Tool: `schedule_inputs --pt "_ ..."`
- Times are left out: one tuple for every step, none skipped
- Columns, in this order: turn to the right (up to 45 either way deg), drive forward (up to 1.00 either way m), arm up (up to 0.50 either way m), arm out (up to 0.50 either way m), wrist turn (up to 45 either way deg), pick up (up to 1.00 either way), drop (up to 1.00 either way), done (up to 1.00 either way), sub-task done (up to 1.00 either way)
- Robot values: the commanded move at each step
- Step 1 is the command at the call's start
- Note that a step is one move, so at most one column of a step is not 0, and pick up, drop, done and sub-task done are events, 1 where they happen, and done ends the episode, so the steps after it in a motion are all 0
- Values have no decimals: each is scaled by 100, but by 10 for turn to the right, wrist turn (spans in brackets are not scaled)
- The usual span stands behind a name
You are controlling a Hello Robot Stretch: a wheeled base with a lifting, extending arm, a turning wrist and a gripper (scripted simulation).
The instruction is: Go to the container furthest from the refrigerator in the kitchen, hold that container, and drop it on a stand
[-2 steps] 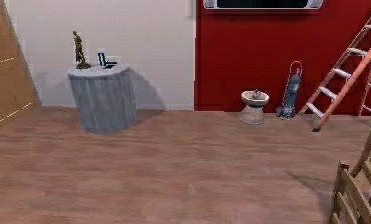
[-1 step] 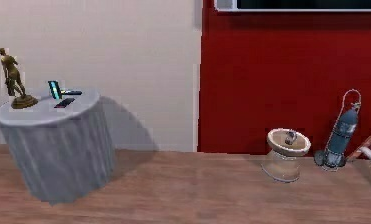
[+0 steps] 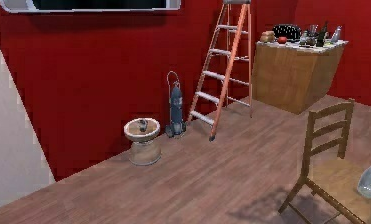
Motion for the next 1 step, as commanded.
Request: schedule_inputs --pt "30 0 0 0 0 0 0 0 0"
